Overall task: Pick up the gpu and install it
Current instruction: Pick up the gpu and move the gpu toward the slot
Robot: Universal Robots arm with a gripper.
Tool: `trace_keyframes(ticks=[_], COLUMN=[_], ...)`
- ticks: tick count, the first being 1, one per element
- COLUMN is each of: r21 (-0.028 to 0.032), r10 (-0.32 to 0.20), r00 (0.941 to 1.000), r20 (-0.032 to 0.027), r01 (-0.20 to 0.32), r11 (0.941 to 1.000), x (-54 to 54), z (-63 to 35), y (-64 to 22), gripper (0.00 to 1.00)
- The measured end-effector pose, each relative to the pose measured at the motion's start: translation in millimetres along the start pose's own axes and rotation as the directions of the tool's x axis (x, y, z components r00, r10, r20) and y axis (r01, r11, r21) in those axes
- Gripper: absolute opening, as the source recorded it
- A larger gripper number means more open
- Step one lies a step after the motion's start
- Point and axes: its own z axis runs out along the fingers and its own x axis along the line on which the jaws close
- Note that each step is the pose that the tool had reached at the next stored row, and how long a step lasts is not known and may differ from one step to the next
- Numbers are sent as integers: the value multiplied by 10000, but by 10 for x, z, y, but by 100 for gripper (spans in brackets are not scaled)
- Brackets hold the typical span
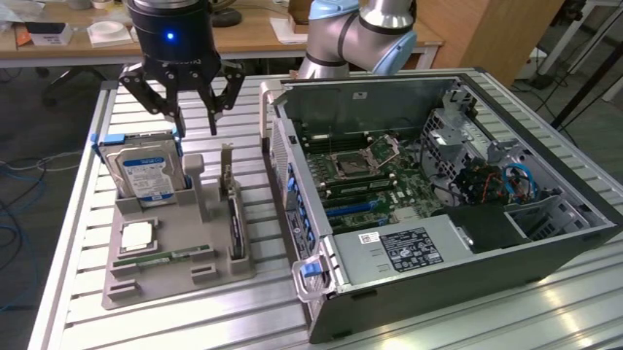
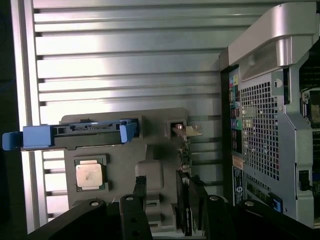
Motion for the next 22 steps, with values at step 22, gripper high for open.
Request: trace_keyframes(ticks=[22], r21=[0], r10=[0], r00=[10000], r20=[0], r01=[0], r11=[10000], x=[1], z=[54], y=[-2], gripper=[47])
